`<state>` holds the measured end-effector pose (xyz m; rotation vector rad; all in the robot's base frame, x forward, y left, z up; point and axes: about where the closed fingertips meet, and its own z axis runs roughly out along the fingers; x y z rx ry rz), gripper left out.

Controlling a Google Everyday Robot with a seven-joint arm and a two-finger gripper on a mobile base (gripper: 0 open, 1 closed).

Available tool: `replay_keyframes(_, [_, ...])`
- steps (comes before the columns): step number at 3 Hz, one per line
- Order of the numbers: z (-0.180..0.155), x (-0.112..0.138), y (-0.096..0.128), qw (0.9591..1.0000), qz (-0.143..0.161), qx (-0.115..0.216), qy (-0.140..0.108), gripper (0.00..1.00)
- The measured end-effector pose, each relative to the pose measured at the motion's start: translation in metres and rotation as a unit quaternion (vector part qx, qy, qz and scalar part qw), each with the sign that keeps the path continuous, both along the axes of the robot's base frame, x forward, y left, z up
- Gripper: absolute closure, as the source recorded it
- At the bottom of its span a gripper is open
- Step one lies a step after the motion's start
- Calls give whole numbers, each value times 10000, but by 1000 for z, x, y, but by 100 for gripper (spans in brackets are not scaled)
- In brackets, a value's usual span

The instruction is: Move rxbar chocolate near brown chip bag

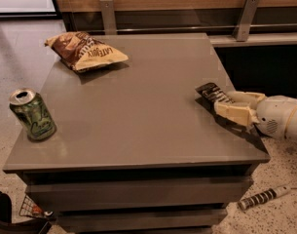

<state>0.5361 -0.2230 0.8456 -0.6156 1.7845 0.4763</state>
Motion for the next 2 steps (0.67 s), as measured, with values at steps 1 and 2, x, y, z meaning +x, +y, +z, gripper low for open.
replay_keyframes(1, [24,11,-23,9995,-31,-296,-77,100])
replay_keyframes(2, [54,17,-42,9971,-63,-753,27,100])
